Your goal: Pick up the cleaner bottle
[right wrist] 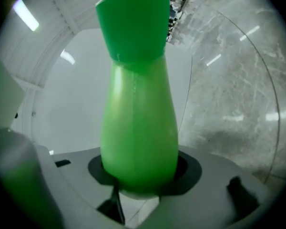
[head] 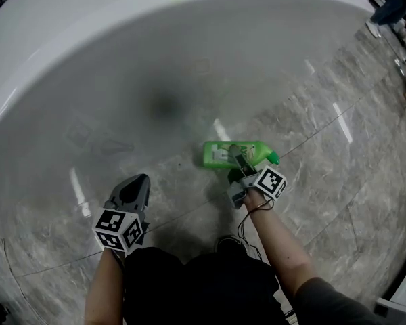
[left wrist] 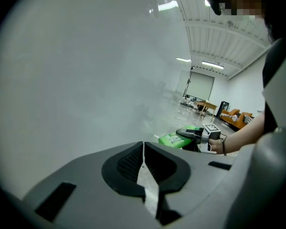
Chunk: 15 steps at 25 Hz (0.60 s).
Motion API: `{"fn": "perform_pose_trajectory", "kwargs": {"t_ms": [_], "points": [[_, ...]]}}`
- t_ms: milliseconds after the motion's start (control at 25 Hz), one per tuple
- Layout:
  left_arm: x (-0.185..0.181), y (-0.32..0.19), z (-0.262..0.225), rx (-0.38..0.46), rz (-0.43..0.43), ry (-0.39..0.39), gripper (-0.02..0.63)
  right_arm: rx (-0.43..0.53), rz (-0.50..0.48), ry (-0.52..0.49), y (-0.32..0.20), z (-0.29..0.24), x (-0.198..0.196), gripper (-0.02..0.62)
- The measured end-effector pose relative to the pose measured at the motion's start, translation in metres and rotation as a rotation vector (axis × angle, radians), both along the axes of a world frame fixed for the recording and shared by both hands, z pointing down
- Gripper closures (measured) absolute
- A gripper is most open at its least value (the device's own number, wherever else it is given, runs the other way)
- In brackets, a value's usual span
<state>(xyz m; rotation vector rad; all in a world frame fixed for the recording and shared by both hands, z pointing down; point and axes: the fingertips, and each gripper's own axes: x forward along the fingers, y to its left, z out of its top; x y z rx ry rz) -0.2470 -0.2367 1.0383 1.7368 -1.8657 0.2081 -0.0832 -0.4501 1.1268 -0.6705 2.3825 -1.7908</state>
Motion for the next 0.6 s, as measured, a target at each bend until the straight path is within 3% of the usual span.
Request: {"fn": "perform_pose_trajectory", "kwargs": {"t_ms": [120,240,600], "points": [[0.007,-0.006,-0.012,0.021,0.035,-0.009,0.586,-0.027,0.000,-0.116,0.004,-0.028,-0.005,0.396],[0.013,-0.009,-0.037,0.040,0.058,-0.009,0.586,-0.034,0.001,-0.171,0.011,-0.065,-0.006,0.396],[0.055,0.011,-0.184,0.057,0.057,0.082,0.586,-0.054,-0.015,-0.193,0.048,-0.267,0.035,0.396]]}}
